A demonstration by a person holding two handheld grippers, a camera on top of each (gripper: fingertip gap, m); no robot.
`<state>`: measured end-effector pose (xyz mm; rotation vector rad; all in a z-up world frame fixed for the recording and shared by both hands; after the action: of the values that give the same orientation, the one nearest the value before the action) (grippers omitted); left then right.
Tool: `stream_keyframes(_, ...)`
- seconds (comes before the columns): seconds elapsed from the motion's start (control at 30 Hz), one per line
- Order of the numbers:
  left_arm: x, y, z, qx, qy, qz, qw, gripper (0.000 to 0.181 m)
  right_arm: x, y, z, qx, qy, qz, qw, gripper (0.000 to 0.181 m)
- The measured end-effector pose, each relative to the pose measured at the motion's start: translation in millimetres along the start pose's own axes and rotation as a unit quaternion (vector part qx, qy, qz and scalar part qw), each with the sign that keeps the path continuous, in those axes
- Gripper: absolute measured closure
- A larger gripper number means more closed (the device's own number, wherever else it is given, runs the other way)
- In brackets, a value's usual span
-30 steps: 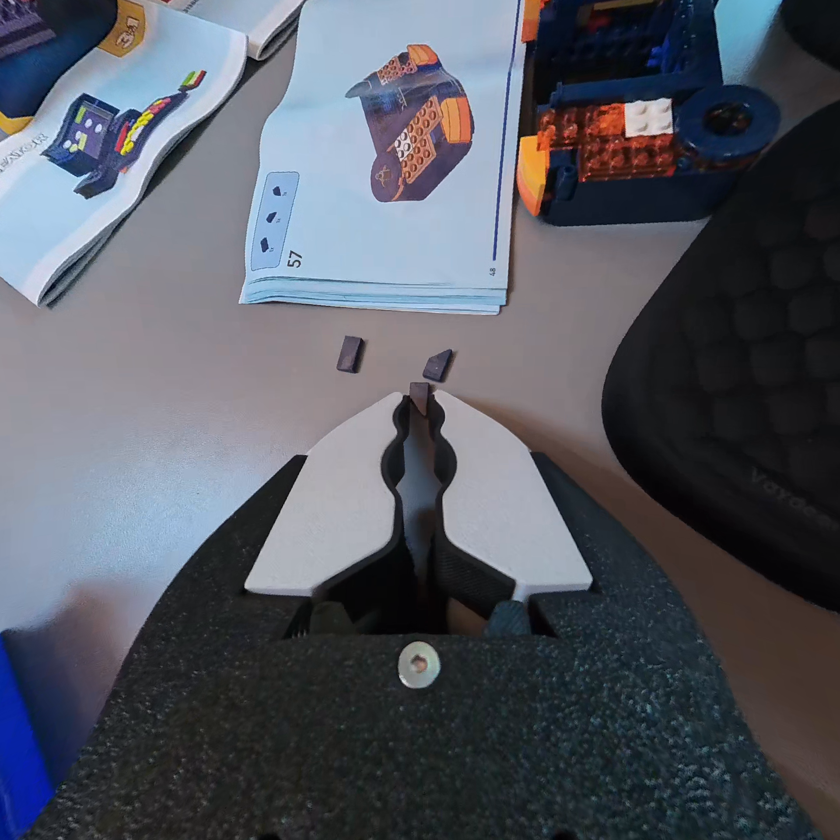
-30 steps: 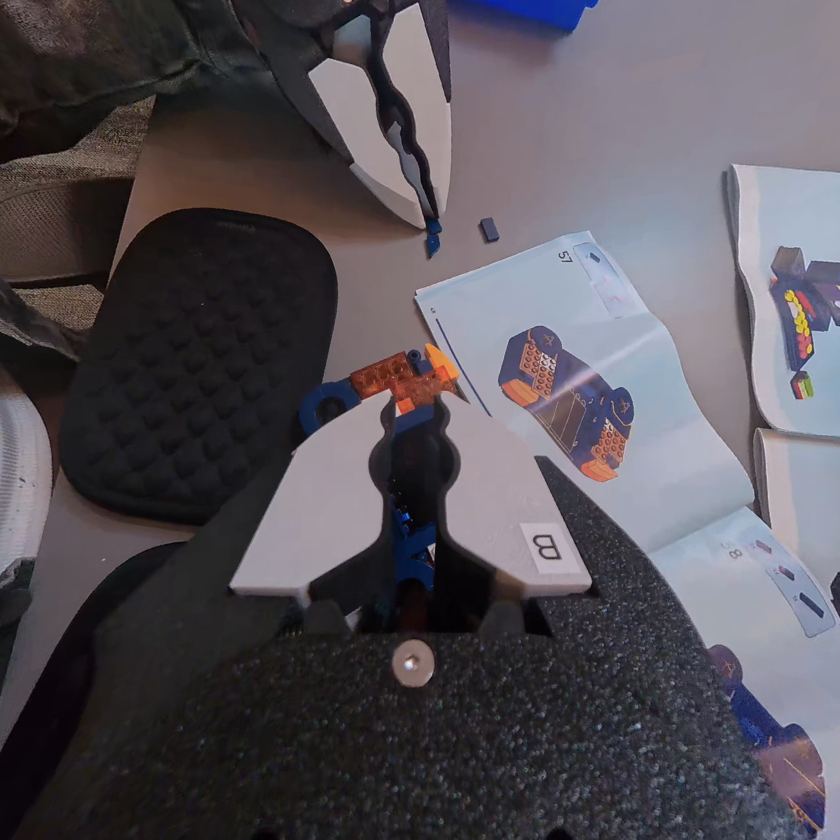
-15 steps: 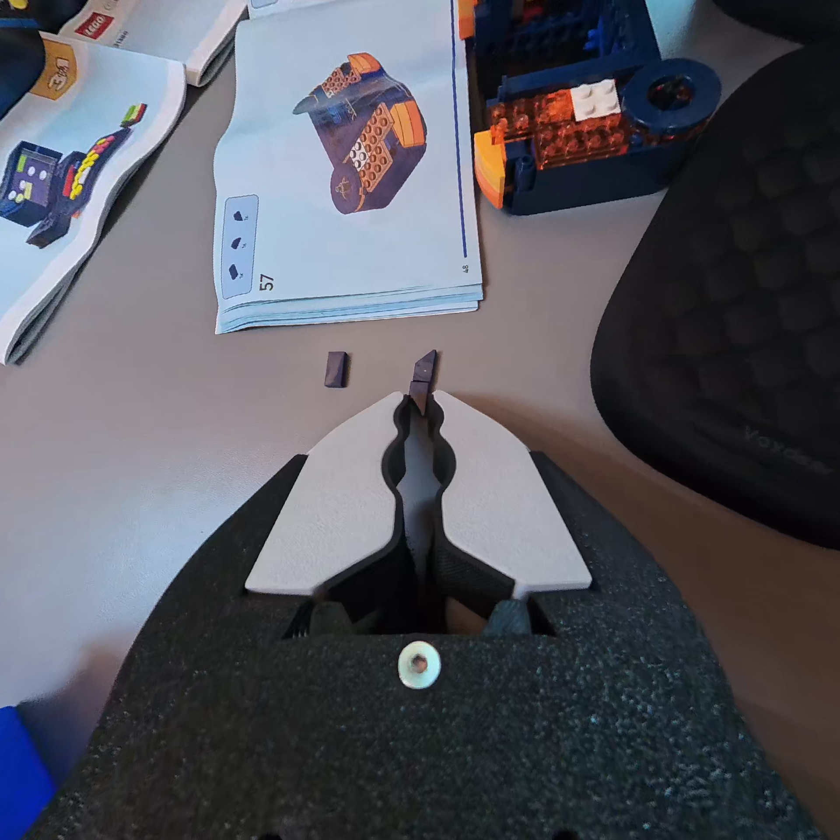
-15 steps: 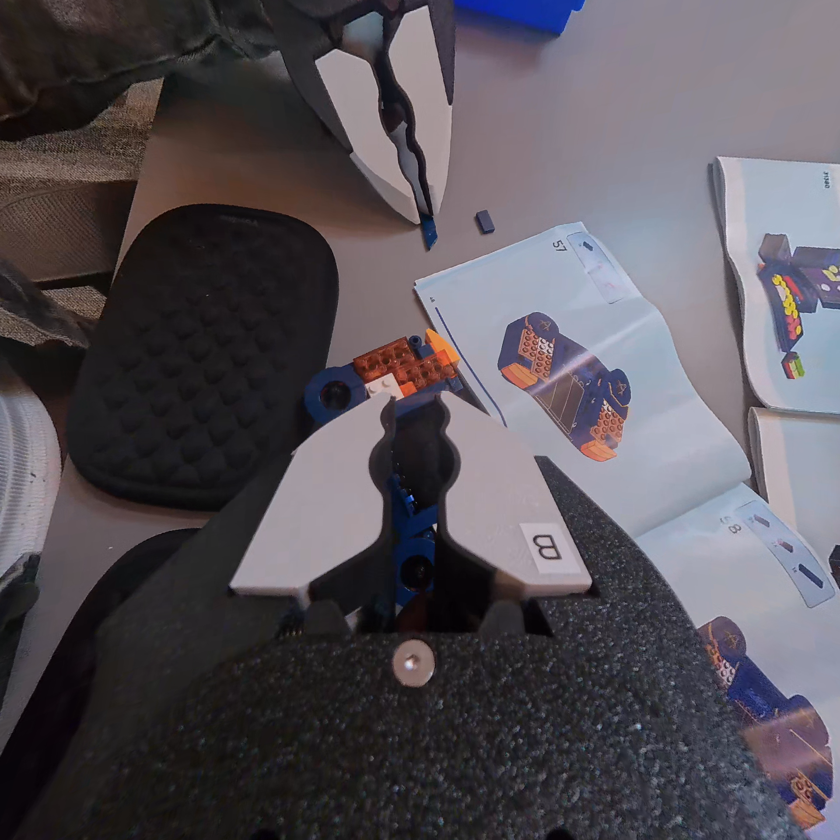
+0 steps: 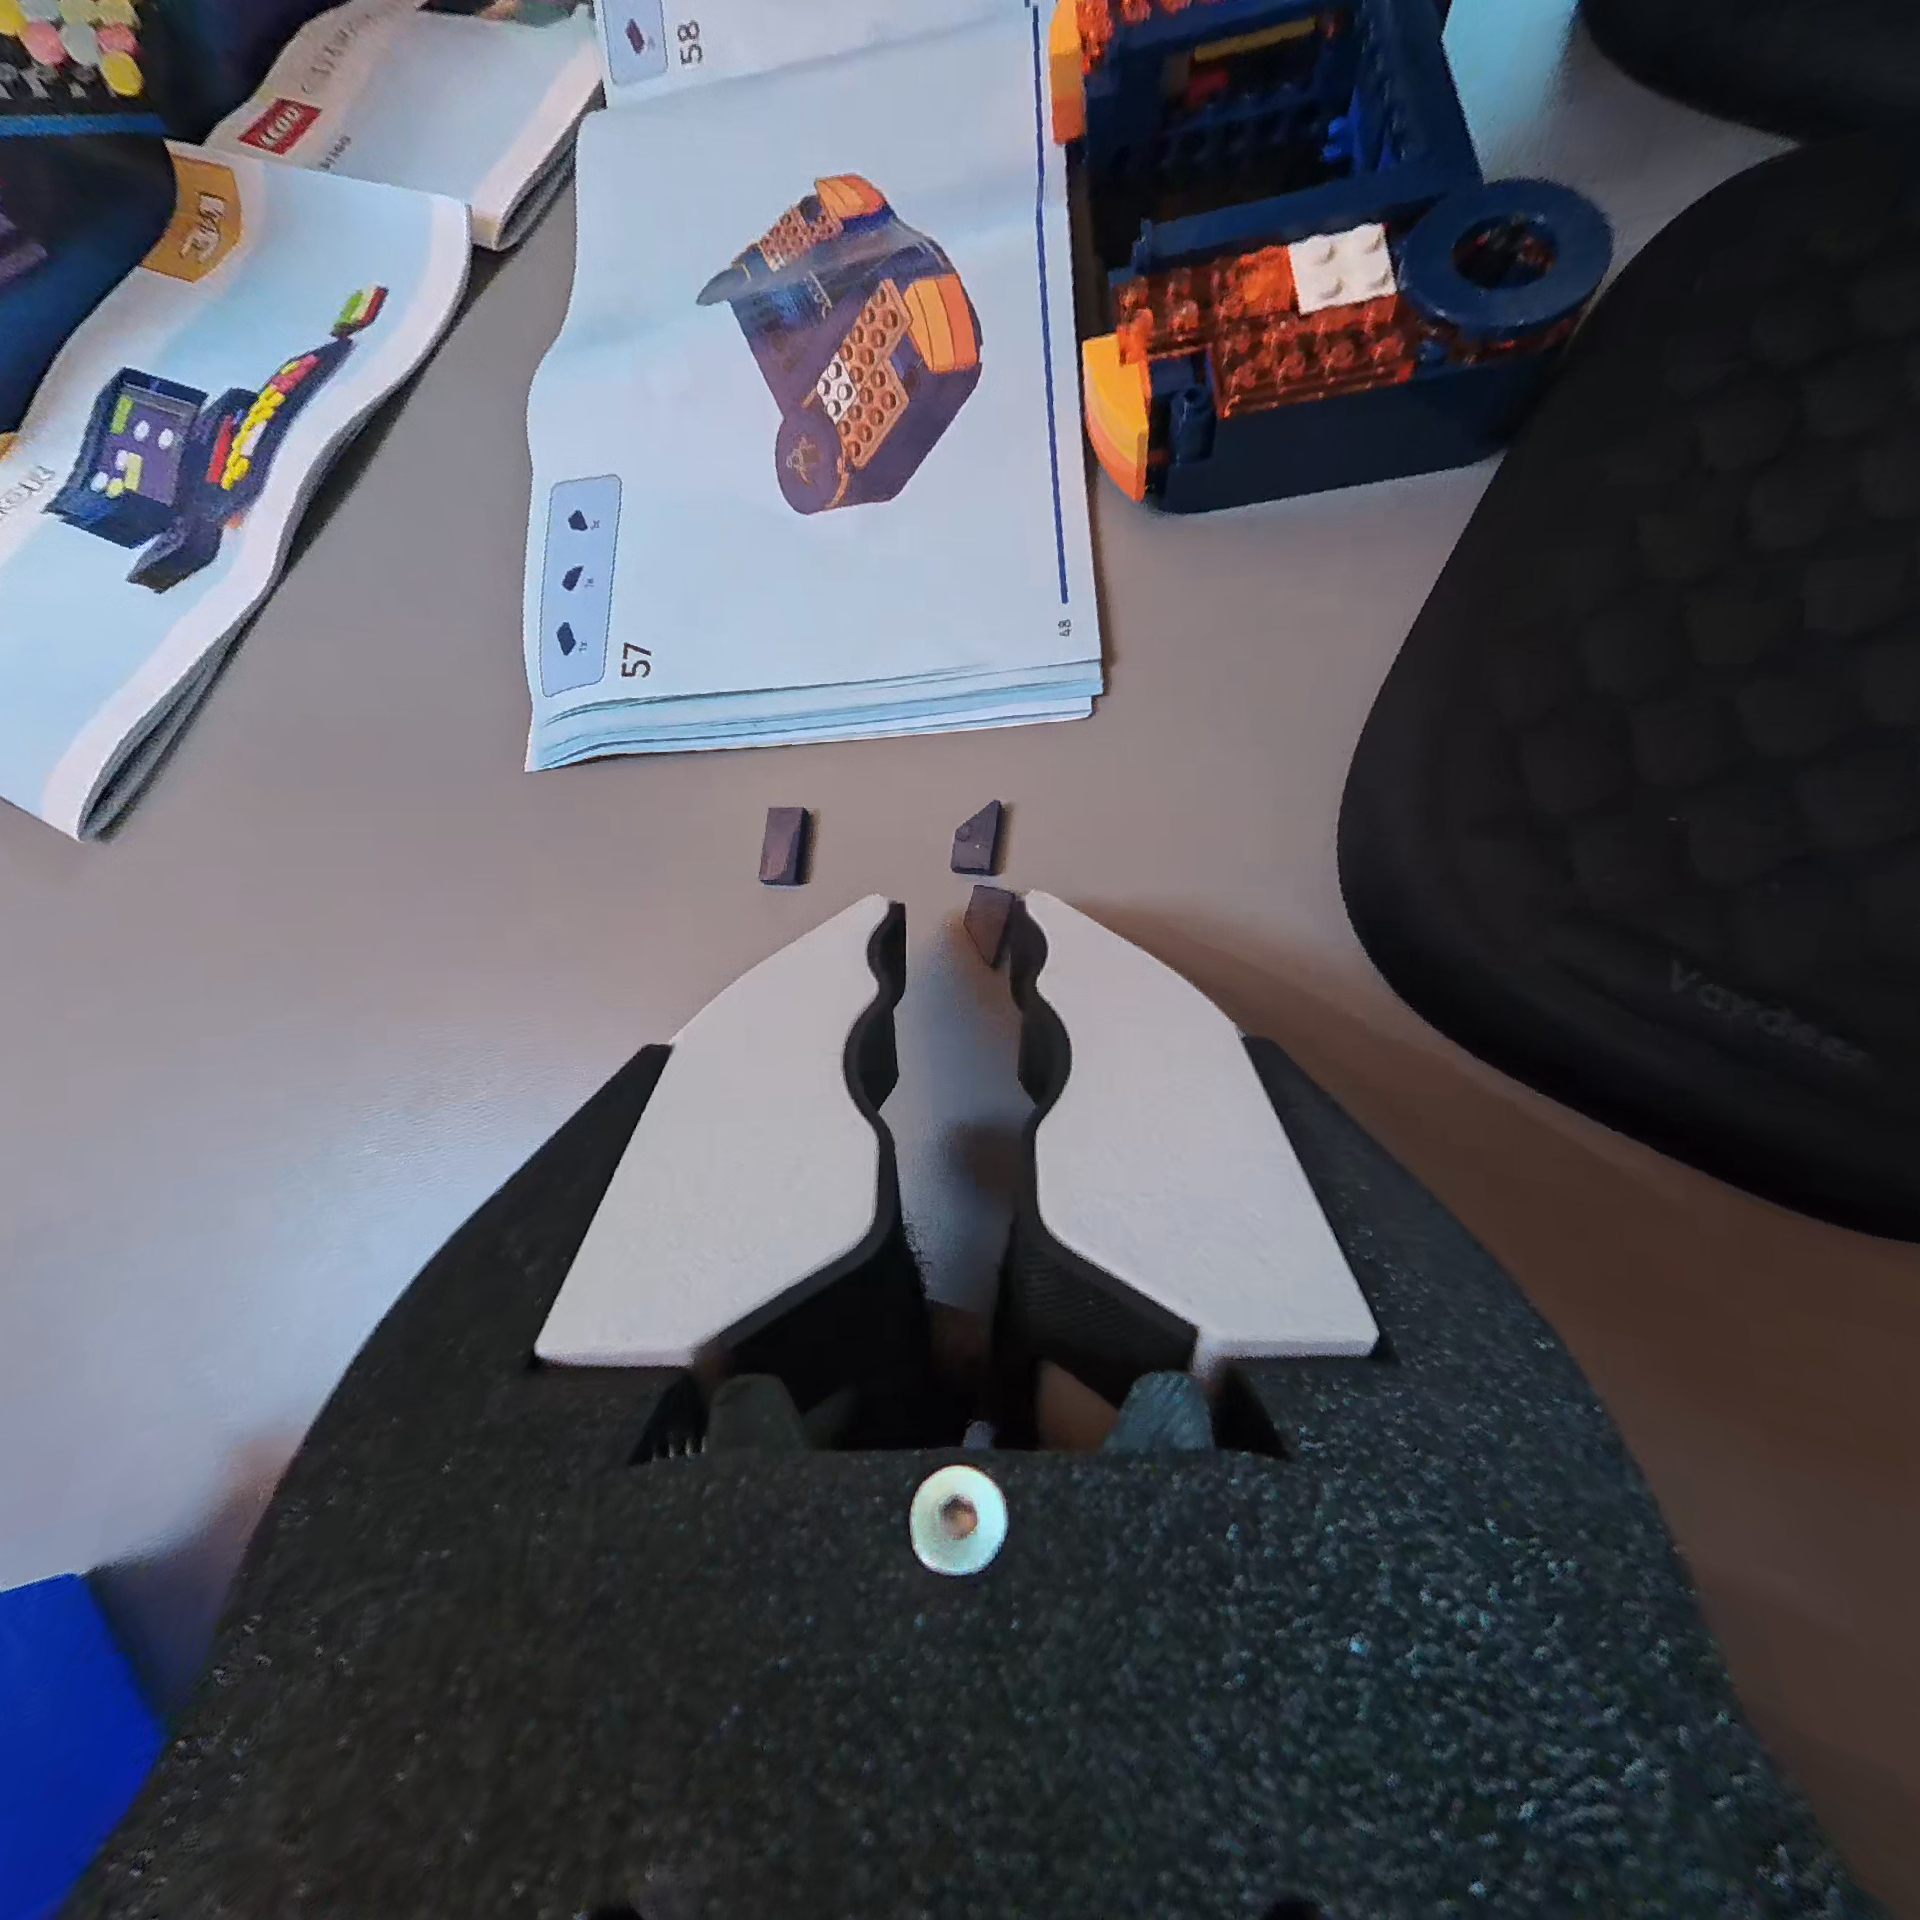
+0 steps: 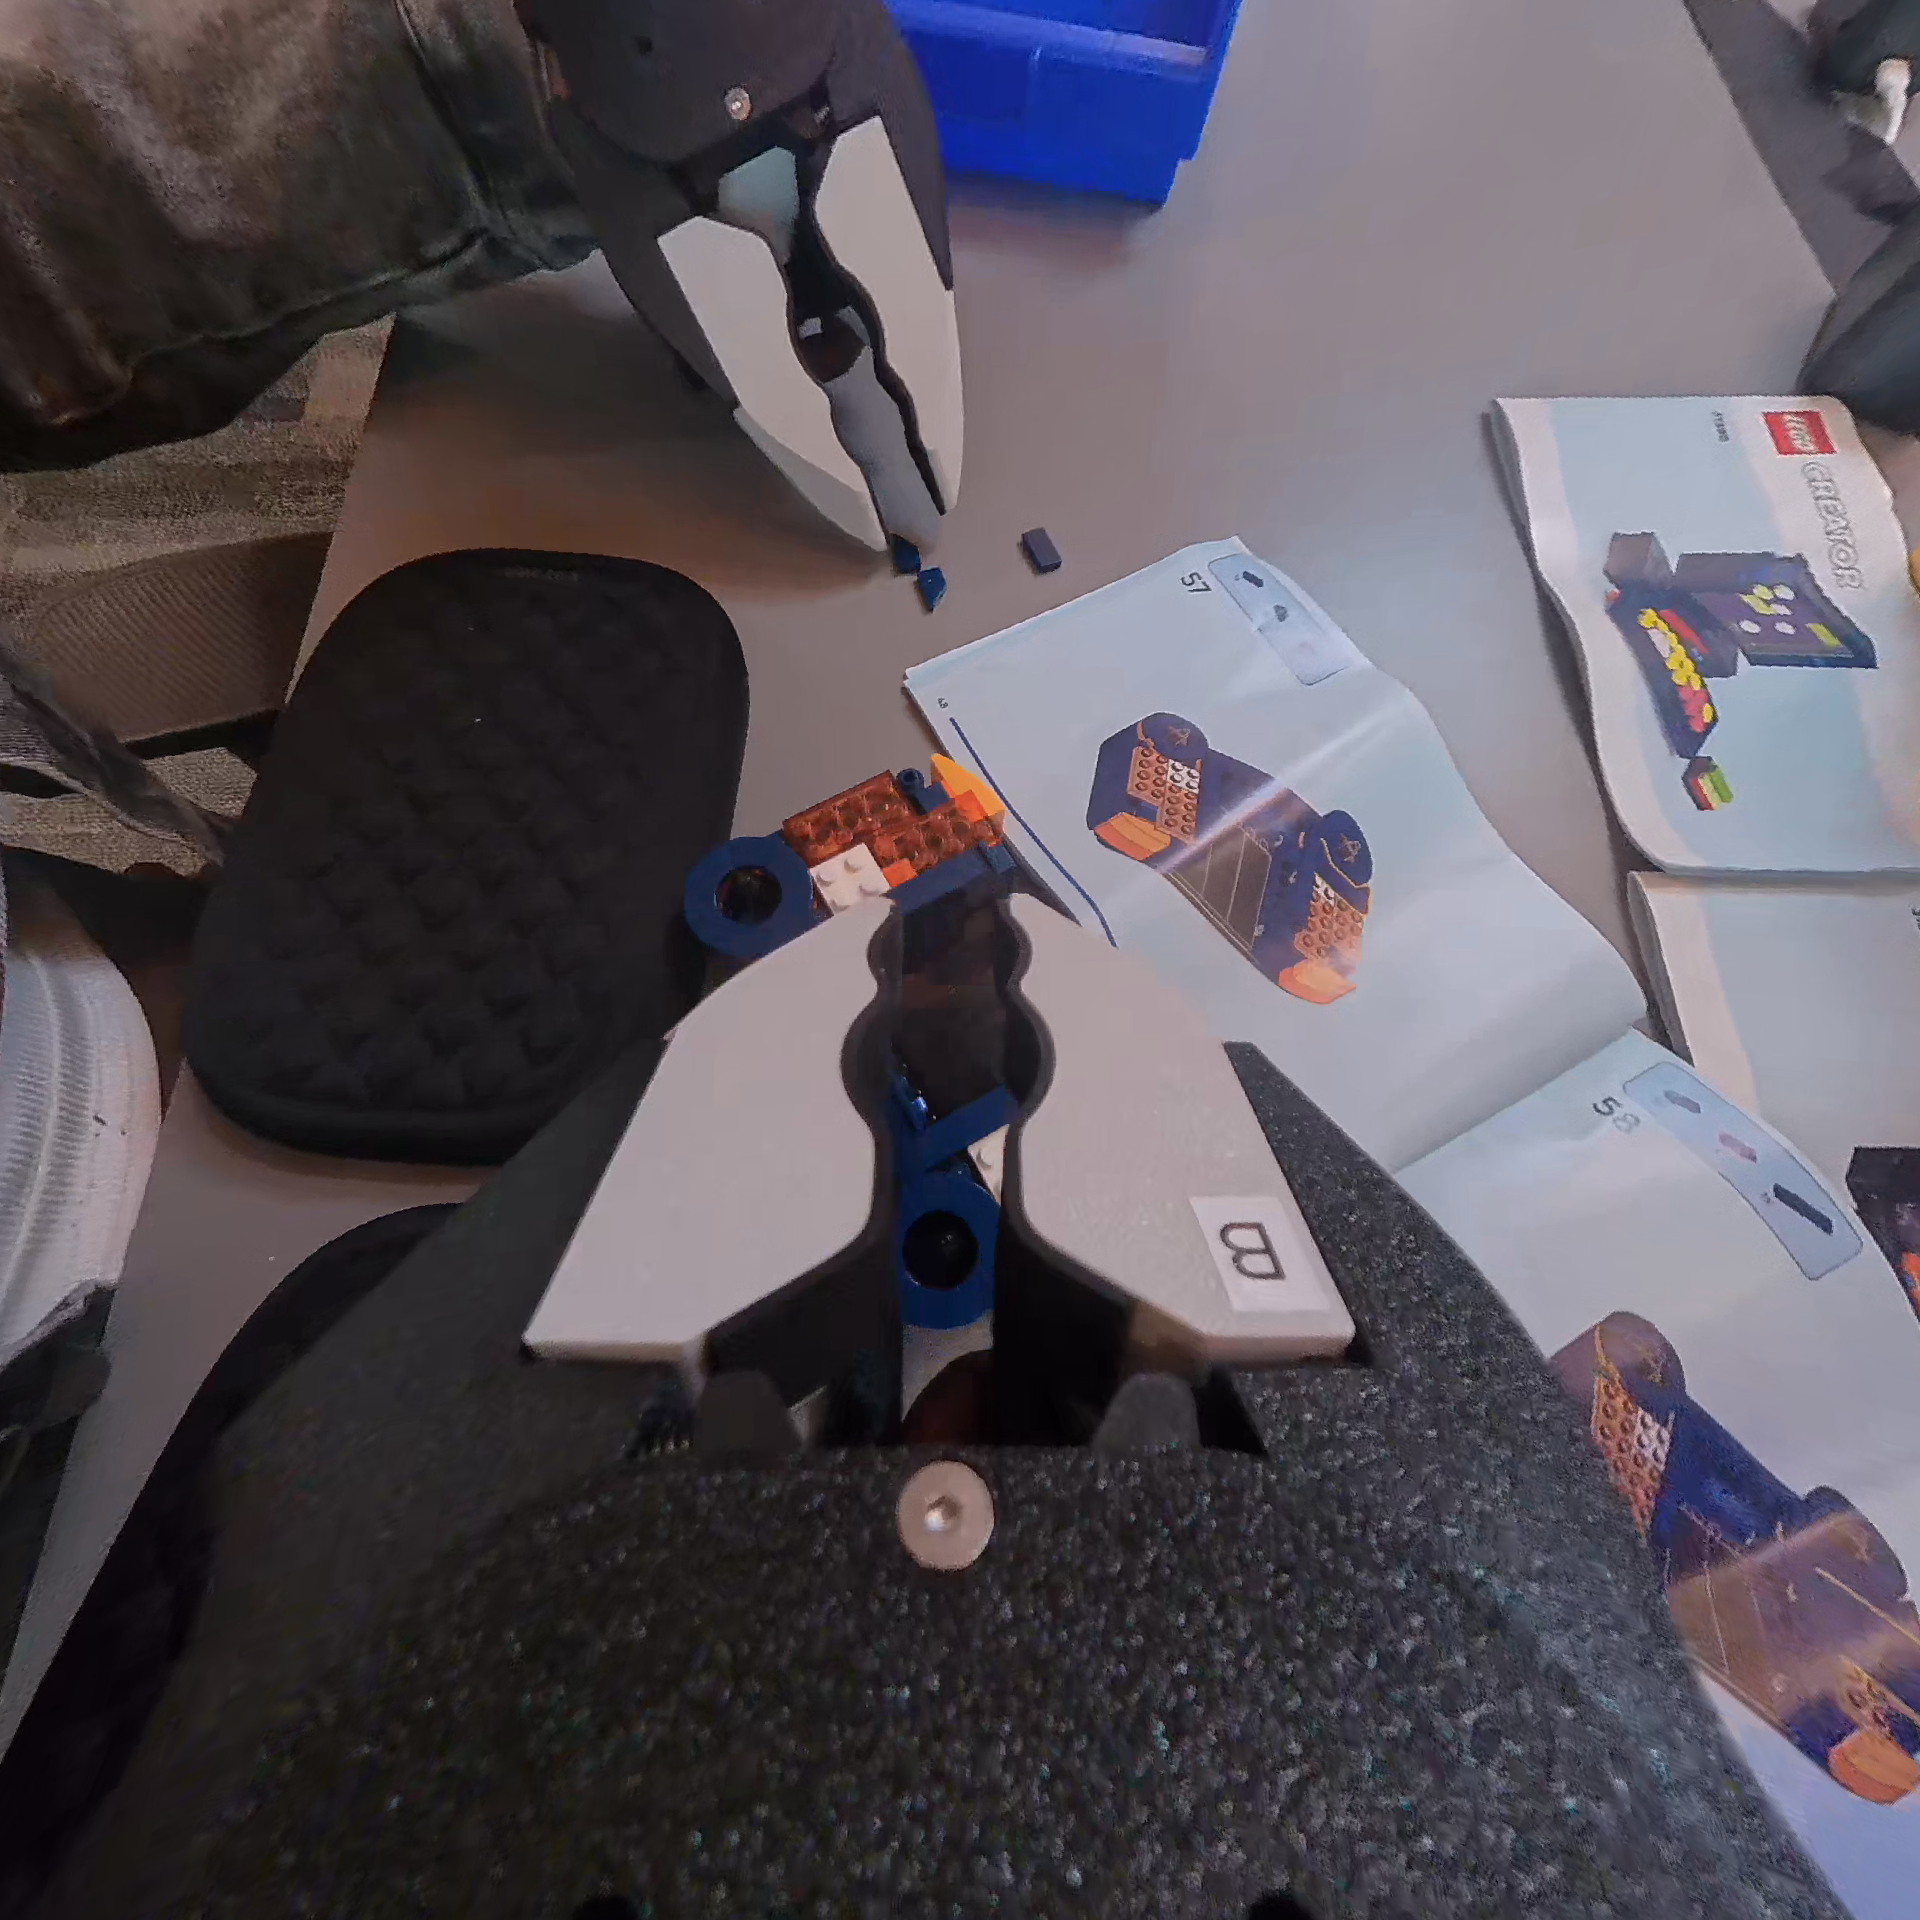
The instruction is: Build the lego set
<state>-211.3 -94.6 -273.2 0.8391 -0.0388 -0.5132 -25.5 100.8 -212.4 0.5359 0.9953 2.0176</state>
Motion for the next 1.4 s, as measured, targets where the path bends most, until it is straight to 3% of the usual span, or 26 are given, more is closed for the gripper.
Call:
stream_keyframes(0.2, 2.7, -0.7, 1.1, -0.003, 0.01, 0.009, 1.0, 0.159, 0.6, -6.3, 10.6, 0.006, -0.014, -0.007, 1.0, 0.165)
stream_keyframes(0.3, 1.3, 5.3, 7.5, 0.018, 0.052, 0.025, 0.998, 0.147, 0.5, -7.3, 17.9, 0.027, -0.015, -0.008, 0.999, 0.162)
stream_keyframes(0.4, 9.4, 28.1, 15.7, 0.091, 0.075, 0.061, 0.991, 0.133, 0.3, -15.0, 23.6, 0.035, 0.005, 0.007, 0.999, 0.139)
stream_keyframes(0.5, 32.6, 56.1, 8.5, 0.136, 0.021, 0.113, 0.984, 0.116, 9.2, -36.0, 22.5, 0.001, 0.02, -0.009, 1.0, 0.111)
stream_keyframes(0.6, 50.9, 69.6, -12.7, 0.105, -0.018, 0.147, 0.983, 0.114, 15.4, -50.1, 17.6, 0.0, 0.042, -0.051, 0.998, 0.105)
stream_keyframes(0.8, 64.5, 74.7, -40.1, 0.015, -0.078, 0.161, 0.984, 0.121, 8.3, -60.7, 5.8, -0.104, -0.014, -0.06, 0.993, 0.091)
stream_keyframes(1.0, 64.9, 80.2, -59.9, -0.03, -0.127, 0.148, 0.98, 0.12, -0.1, -71.1, 3.0, -0.098, 0.006, -0.103, 0.99, 0.098)
stream_keyframes(1.2, 59.0, 83.4, -63.1, -0.011, -0.15, 0.141, 0.978, 0.125, -11.2, -79.6, 23.3, -0.095, 0.004, -0.125, 0.988, 0.11)
stream_keyframes(1.3, 38.8, 80.7, -51.9, -0.012, -0.09, 0.146, 0.985, 0.142, -11.9, -79.1, 37.6, -0.05, -0.006, -0.135, 0.99, 0.112)
stream_keyframes(1.4, 19.7, 72.8, -45.3, -0.054, -0.011, 0.119, 0.991, 0.15, -8.7, -74.2, 48.6, 0.014, -0.012, -0.137, 0.99, 0.118)
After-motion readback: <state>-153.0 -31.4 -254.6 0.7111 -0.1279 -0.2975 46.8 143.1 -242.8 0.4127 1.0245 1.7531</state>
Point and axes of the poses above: each gripper's, where its closed fingertips meet, z back along the fingers, y out of its top, x = y × z across the jaws, the point moved 8 cm from there along z, back along the fingers, and after that the axes turned 1 degree about -y, right-handed, at the moved point
